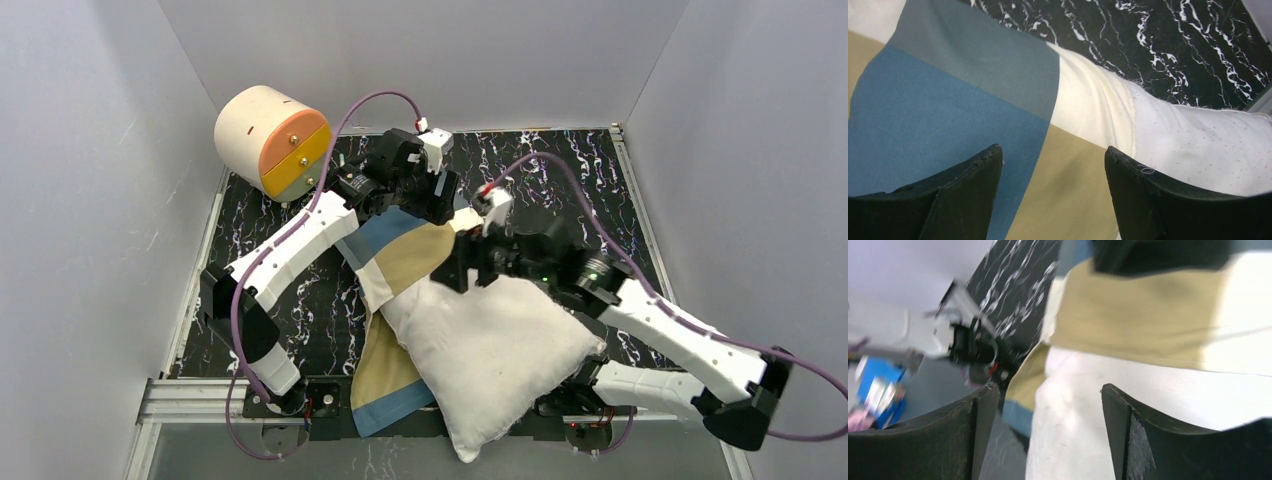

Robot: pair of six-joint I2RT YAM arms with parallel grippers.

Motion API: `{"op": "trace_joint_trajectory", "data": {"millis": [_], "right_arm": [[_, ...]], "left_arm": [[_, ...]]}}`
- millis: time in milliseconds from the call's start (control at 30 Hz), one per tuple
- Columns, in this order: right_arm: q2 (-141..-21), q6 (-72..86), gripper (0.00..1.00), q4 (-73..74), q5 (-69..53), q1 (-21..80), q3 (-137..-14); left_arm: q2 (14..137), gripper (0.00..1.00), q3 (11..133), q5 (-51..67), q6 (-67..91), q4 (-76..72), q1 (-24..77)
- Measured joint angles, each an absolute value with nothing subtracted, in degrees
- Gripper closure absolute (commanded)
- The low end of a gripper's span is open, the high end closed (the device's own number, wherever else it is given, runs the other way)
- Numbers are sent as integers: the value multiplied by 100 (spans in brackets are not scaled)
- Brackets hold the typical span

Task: Put the pillow into the pillowcase
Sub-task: Stuff the pillow into the pillowcase.

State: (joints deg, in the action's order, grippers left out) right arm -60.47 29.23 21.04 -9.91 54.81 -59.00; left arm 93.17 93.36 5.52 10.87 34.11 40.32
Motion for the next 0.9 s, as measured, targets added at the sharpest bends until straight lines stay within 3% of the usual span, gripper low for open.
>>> {"op": "trace_joint_trajectory", "data": {"millis": [167,300,667,767,900], "right_arm": [[-5242,3164,9,2620,333,4849,-6149],[-5068,3216,8,3085,666,3981,-6136],[-5725,3157,15,2871,-1728,1695,-4847],[-5776,3205,17,2541,-2427,1415,-4296],[-5682,3339,29,2119,-3055,1313,-3726]], "left_arm": [[9419,26,9341,908,648,2991,4095],[9677,26,9371,843,263,2829,4407],[10313,28,9319,43,-443,2685,5264],[10353,44,9279,-410,-539,2609,5334],[10366,83,9109,-869,-679,2349,5343]]}}
